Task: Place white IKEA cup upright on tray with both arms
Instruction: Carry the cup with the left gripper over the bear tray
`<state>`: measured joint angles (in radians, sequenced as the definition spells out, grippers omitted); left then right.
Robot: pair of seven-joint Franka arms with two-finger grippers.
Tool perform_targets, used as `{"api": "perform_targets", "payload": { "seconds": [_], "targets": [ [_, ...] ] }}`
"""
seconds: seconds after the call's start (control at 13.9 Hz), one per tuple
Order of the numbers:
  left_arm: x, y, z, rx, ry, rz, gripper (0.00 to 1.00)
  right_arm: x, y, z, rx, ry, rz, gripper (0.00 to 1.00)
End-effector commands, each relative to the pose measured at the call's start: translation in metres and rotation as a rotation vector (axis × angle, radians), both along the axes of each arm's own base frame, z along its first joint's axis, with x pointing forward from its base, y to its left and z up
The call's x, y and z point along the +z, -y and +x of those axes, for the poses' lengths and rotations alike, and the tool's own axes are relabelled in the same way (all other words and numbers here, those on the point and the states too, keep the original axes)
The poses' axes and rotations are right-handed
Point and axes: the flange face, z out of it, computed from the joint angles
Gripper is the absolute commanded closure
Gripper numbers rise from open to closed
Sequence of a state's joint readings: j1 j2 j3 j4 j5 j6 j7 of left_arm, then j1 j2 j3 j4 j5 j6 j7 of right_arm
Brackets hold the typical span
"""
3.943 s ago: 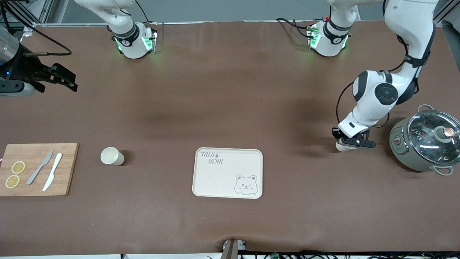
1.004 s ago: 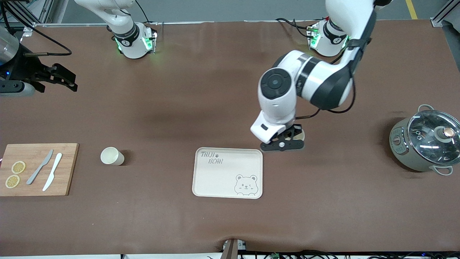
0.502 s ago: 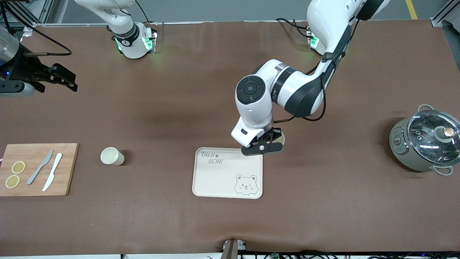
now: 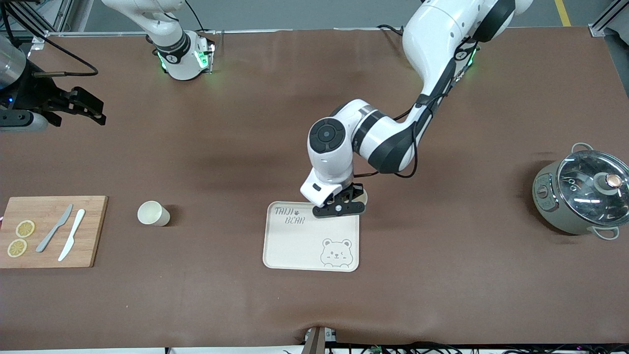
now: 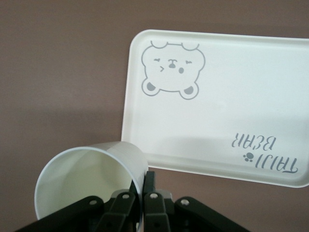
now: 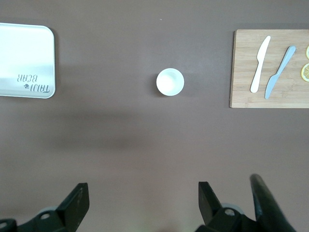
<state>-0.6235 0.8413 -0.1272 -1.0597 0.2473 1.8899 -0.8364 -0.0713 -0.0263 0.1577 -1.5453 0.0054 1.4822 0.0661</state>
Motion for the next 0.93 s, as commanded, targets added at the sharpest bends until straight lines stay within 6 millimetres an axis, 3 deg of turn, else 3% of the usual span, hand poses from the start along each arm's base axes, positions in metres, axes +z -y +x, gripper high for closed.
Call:
{"api": "perform_targets", "payload": {
  "seconds": [0.0,0.36,0.86],
  "targets": [
    [-0.013,0.019,-0.002,0.009,0.013,-0.020,1.00,0.003,-0.002,0.001,0.002,0.006,-0.018,0.00],
    [-0.059,0.029,-0.005,0.001,0.004,-0.037,1.00,0.001,-0.002,0.001,0.002,0.002,-0.018,0.00],
    [-0.082,0.022,0.002,-0.008,0.005,-0.019,1.00,0.001,-0.002,0.001,0.002,0.002,-0.018,0.00]
  ]
}}
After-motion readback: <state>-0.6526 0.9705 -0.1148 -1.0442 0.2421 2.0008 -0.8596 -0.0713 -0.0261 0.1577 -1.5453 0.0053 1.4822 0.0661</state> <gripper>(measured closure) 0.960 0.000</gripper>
